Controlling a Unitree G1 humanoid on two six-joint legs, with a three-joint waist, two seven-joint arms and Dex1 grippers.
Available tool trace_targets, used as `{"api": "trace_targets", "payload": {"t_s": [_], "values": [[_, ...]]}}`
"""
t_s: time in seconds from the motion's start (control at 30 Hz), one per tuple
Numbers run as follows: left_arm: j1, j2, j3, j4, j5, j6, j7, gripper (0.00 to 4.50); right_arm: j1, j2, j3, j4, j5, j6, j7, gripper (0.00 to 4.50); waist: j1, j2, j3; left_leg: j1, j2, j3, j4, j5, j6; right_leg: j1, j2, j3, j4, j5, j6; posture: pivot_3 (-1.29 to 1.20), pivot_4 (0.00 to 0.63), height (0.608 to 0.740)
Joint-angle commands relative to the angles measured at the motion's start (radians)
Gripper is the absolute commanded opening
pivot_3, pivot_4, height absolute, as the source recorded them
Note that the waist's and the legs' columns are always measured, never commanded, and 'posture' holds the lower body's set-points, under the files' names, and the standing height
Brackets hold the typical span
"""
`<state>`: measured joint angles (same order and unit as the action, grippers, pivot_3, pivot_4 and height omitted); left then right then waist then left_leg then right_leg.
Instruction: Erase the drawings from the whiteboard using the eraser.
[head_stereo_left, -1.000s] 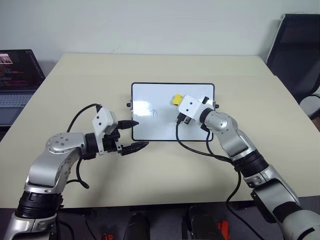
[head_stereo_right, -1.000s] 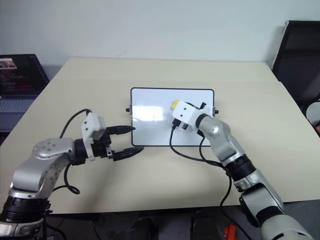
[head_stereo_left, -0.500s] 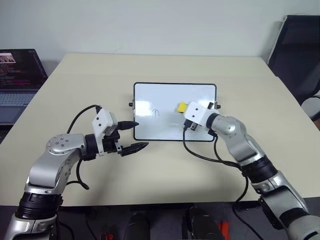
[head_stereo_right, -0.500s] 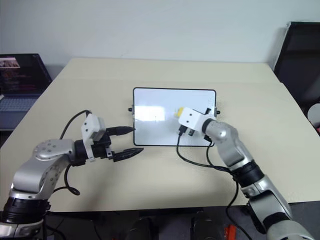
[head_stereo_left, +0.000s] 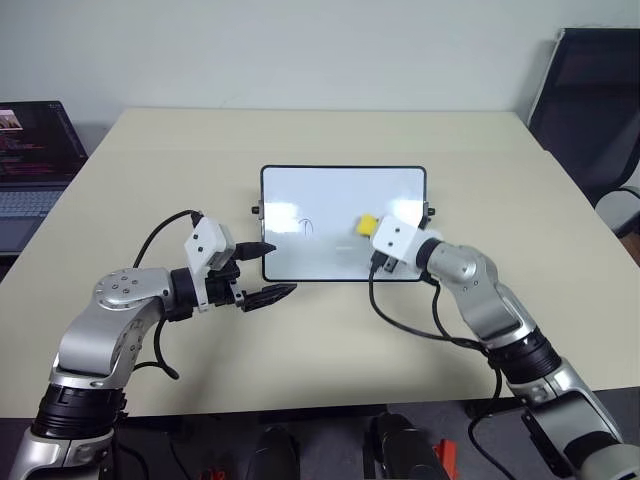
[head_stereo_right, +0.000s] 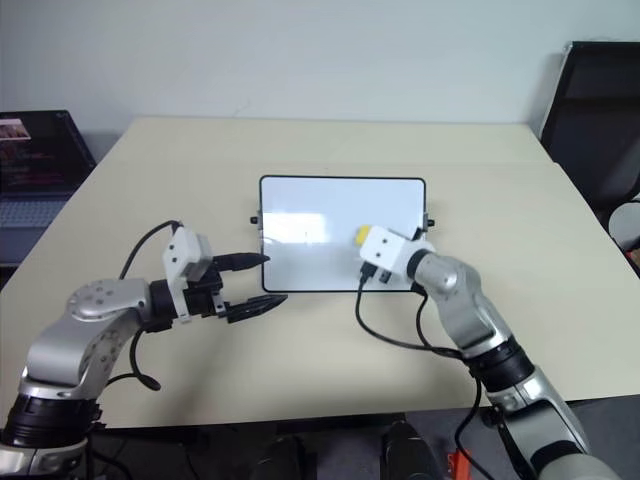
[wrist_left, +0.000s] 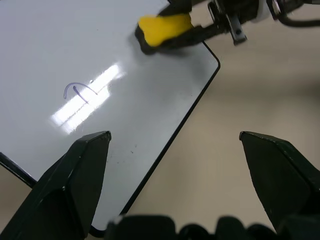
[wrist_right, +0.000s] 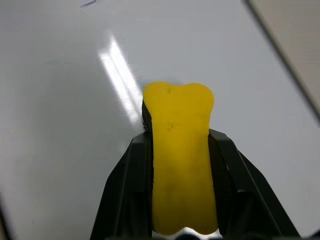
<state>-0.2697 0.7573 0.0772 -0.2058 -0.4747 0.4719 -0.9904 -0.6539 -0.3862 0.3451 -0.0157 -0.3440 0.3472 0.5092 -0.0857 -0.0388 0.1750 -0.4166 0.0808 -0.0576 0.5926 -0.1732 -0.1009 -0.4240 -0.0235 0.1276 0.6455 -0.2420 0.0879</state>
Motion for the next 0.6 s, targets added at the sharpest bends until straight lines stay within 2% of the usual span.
{"api": "trace_targets", "payload": {"t_s": [0.03, 0.23, 0.4, 0.6], "values": [[-0.015, -0.003, 0.019, -0.031, -0.012, -0.004, 0.011, 4.5, -0.014, 0.008, -0.01, 0.003, -0.005, -0.028, -0.012, 1.12, 0.001, 0.0, 0.0, 0.0, 0.0, 0.0, -0.001, 0.0, 0.0, 0.0, 0.0, 0.0, 0.0, -0.001, -0.001, 0.0, 0.15, 0.74], [0.01, -0.001, 0.051, -0.035, -0.021, -0.001, 0.036, 4.5, 0.028, 0.001, 0.006, -0.026, -0.001, -0.036, 0.018, 1.12, 0.002, 0.0, 0.0, -0.002, 0.0, 0.0, -0.001, -0.001, 0.0, 0.0, 0.0, 0.0, 0.0, -0.004, 0.001, 0.0, 0.15, 0.74], [0.037, -0.002, 0.097, -0.053, -0.052, 0.017, 0.06, 4.5, 0.078, 0.018, -0.068, -0.122, 0.062, 0.001, 0.011, 1.12, 0.002, 0.0, 0.0, -0.001, 0.0, 0.0, -0.001, -0.001, 0.0, 0.0, 0.0, 0.0, 0.001, -0.004, 0.001, 0.0, 0.15, 0.74], [0.023, -0.011, 0.109, -0.062, -0.063, 0.018, 0.081, 4.5, 0.208, 0.067, -0.196, -0.373, 0.277, 0.278, 0.093, 1.12, 0.005, 0.0, 0.0, -0.001, 0.0, -0.001, 0.0, -0.001, 0.0, 0.001, 0.0, -0.001, 0.001, -0.004, 0.001, 0.0, 0.15, 0.74]]}}
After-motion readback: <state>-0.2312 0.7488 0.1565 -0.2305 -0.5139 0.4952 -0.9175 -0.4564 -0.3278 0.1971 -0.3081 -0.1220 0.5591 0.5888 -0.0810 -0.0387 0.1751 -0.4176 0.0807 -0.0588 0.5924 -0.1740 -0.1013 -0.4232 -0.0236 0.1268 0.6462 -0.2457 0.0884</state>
